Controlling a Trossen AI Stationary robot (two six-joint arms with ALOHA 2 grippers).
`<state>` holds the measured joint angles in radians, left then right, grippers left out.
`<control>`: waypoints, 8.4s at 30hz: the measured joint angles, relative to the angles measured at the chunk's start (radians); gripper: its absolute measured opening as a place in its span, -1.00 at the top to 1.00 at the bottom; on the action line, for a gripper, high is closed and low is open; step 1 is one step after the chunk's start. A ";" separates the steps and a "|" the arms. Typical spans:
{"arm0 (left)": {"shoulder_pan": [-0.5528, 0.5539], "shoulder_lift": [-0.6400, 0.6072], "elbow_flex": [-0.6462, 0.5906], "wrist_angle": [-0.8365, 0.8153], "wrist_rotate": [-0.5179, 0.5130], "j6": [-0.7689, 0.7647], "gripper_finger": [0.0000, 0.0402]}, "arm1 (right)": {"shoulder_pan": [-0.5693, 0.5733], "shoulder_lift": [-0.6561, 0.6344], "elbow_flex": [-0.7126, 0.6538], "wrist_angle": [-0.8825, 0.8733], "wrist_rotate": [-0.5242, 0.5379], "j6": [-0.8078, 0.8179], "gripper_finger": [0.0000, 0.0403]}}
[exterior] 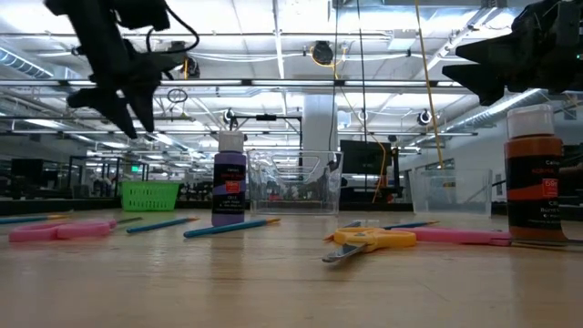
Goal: Pick & Place Paint Supplies
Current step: Put the blue paint brush into the white bin
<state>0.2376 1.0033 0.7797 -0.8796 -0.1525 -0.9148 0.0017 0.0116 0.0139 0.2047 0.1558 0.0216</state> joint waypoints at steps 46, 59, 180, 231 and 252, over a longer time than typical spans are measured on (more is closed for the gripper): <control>-0.440 0.332 -0.230 -0.038 0.049 -0.722 0.24 | 0.000 0.000 0.000 -0.015 0.000 0.001 -0.25; -0.441 0.333 -0.231 0.035 0.063 -0.735 0.36 | 0.000 0.000 0.000 -0.015 0.000 0.001 -0.25; -0.205 0.527 0.315 1.269 -0.045 0.847 1.00 | 0.000 0.151 0.005 0.297 0.002 0.266 -0.25; -0.129 0.708 0.325 1.423 0.155 0.781 1.00 | -0.170 1.277 0.482 0.743 -0.269 0.063 0.74; -0.114 0.458 0.326 1.143 0.186 0.824 0.03 | -0.236 1.125 0.481 0.555 -0.335 0.093 0.98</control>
<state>0.1234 1.4618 1.1054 0.2637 0.0331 -0.0903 -0.2343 1.1367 0.4953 0.7592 -0.1789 0.1149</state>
